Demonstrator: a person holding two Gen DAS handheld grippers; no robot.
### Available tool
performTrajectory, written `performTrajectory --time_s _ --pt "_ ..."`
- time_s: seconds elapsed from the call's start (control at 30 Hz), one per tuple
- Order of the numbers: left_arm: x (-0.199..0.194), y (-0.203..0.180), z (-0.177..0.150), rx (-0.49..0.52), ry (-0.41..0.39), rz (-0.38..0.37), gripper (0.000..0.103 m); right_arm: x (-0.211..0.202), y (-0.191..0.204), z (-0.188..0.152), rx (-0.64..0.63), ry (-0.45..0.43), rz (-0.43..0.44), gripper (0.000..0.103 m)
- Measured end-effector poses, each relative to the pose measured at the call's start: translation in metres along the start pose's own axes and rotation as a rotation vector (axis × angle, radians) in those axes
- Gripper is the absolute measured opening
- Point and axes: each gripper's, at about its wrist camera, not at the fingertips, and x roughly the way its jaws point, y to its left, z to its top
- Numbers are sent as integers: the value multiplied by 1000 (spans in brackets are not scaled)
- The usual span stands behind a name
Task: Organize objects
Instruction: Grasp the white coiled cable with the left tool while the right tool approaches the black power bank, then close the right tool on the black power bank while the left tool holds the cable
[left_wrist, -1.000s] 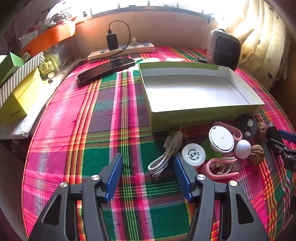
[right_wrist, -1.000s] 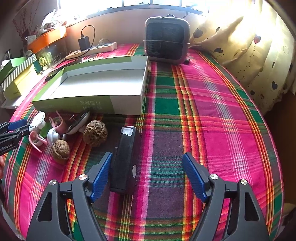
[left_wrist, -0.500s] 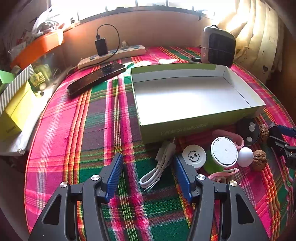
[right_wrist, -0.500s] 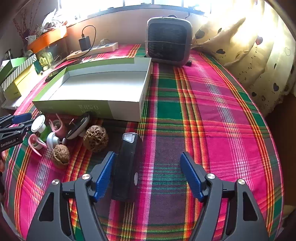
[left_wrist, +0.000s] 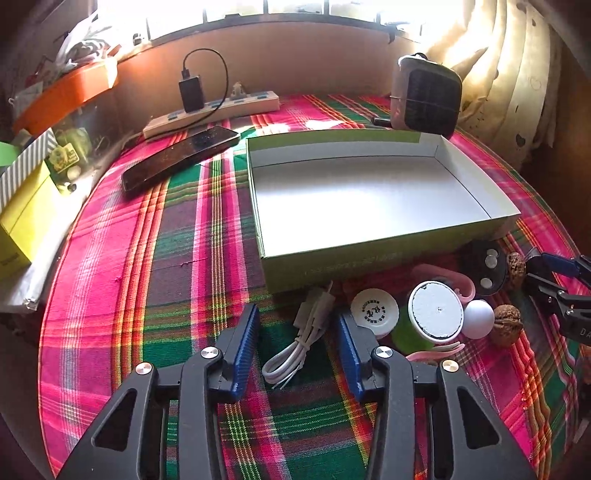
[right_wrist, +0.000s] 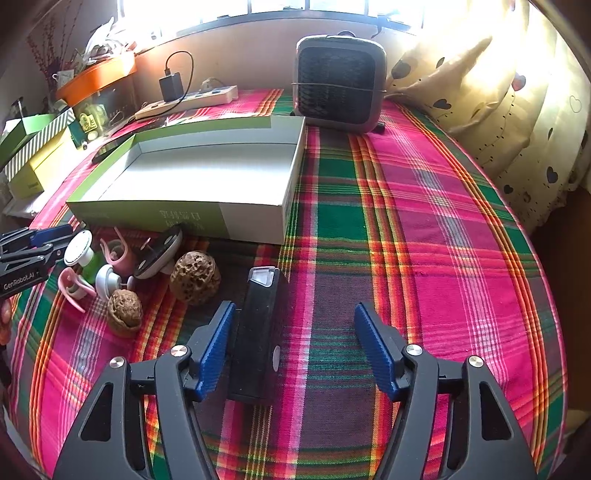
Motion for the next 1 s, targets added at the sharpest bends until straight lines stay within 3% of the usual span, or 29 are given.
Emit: performTrajectory --time_s 0.33,0.73,1.0 --pt "-2 -2 -1 -10 -2 -11 19 -1 1 -1 -2 -1 1 61" --pt "-5 2 -5 -60 -4 -11 16 -4 3 -1 0 -9 6 49" --pt "-7 3 -8 -81 -7 2 17 -5 3 -2 -3 -13 12 36"
